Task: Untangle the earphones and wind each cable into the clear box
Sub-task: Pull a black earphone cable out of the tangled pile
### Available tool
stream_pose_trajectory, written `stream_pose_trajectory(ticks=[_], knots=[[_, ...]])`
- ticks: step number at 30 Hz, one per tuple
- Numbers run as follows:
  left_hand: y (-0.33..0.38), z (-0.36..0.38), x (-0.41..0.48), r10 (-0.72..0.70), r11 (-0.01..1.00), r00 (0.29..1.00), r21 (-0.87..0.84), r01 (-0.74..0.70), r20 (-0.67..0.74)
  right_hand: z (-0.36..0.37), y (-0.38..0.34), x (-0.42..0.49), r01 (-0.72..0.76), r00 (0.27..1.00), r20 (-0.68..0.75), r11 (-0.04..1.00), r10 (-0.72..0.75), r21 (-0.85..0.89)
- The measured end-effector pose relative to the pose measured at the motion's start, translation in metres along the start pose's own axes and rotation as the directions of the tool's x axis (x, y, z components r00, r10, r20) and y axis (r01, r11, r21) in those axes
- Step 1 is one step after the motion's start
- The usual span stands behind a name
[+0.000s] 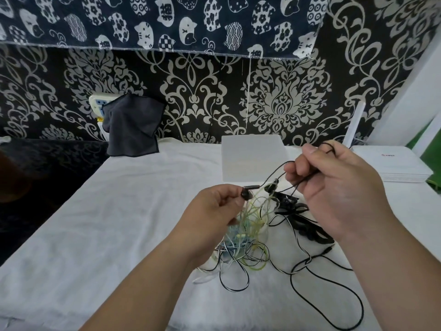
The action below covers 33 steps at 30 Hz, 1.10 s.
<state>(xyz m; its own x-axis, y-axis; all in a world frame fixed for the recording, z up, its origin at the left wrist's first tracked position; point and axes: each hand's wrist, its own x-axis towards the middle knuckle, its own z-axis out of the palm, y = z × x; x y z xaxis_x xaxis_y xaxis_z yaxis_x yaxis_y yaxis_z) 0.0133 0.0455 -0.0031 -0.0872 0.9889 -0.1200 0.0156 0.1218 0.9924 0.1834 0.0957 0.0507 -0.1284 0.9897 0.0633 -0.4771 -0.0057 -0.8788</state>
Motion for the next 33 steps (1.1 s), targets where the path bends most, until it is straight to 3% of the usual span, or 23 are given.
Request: stream_pose_trajectory(ticks=[2,6,8,10,13,15,17,18,20,21,24,26,28,30,33], knots=[[0.000,-0.003,0.001,-0.008,0.999,1.000,-0.034,0.008,-0.018,-0.003,-0.002,0.001,-0.037,0.999,-0.002,0.999,0.037,-0.035],[0.004,-0.002,0.002,-0.067,0.963,0.984,-0.270,0.021,-0.164,-0.011,-0.004,0.003,-0.126,0.992,-0.041,0.965,0.120,-0.230],[0.009,-0.005,0.003,-0.090,0.909,0.965,-0.416,-0.021,-0.246,-0.016,-0.004,0.004,-0.151,0.988,-0.054,0.895,0.142,-0.419],[0.010,-0.010,0.006,-0.075,0.894,0.944,-0.441,-0.079,-0.320,-0.020,-0.005,0.003,-0.130,0.991,-0.051,0.785,0.124,-0.606],[0.003,-0.013,0.008,0.057,0.988,0.943,-0.118,-0.101,-0.329,-0.022,-0.005,0.003,-0.095,0.992,-0.006,0.703,0.128,-0.704],[-0.008,-0.007,0.006,0.132,0.957,0.985,0.274,-0.097,-0.111,-0.022,-0.006,0.003,-0.135,0.985,0.007,0.783,0.175,-0.607],[-0.027,-0.003,0.004,0.040,0.755,0.992,0.647,-0.110,0.123,-0.021,-0.010,0.005,-0.180,0.980,0.001,0.890,0.198,-0.418],[-0.037,0.000,0.003,0.033,0.585,0.981,0.792,-0.174,0.190,-0.022,-0.013,0.006,-0.187,0.981,-0.007,0.928,0.195,-0.323],[-0.049,0.000,0.005,0.079,0.308,0.971,0.921,-0.240,0.226,-0.026,-0.020,0.009,-0.163,0.987,-0.025,0.967,0.161,-0.195],[-0.049,-0.003,0.006,0.093,0.300,0.976,0.930,-0.214,0.195,-0.029,-0.023,0.010,-0.141,0.990,-0.040,0.975,0.136,-0.171],[-0.040,-0.016,0.012,0.098,0.524,0.994,0.847,-0.085,0.039,-0.040,-0.028,0.014,-0.077,0.993,-0.098,0.981,0.060,-0.177],[-0.027,-0.026,0.014,0.082,0.751,0.991,0.660,0.009,-0.107,-0.046,-0.031,0.014,-0.047,0.992,-0.125,0.983,0.026,-0.175],[-0.013,-0.037,0.012,0.017,0.885,0.975,0.457,0.089,-0.223,-0.054,-0.035,0.015,-0.032,0.988,-0.151,0.986,0.006,-0.167],[-0.004,-0.048,0.011,0.014,0.919,0.958,0.381,0.100,-0.286,-0.061,-0.038,0.015,-0.033,0.986,-0.167,0.983,0.002,-0.179],[-0.005,-0.058,0.015,0.027,0.894,0.901,0.414,0.172,-0.433,-0.068,-0.042,0.013,-0.037,0.984,-0.181,0.974,-0.004,-0.222]])
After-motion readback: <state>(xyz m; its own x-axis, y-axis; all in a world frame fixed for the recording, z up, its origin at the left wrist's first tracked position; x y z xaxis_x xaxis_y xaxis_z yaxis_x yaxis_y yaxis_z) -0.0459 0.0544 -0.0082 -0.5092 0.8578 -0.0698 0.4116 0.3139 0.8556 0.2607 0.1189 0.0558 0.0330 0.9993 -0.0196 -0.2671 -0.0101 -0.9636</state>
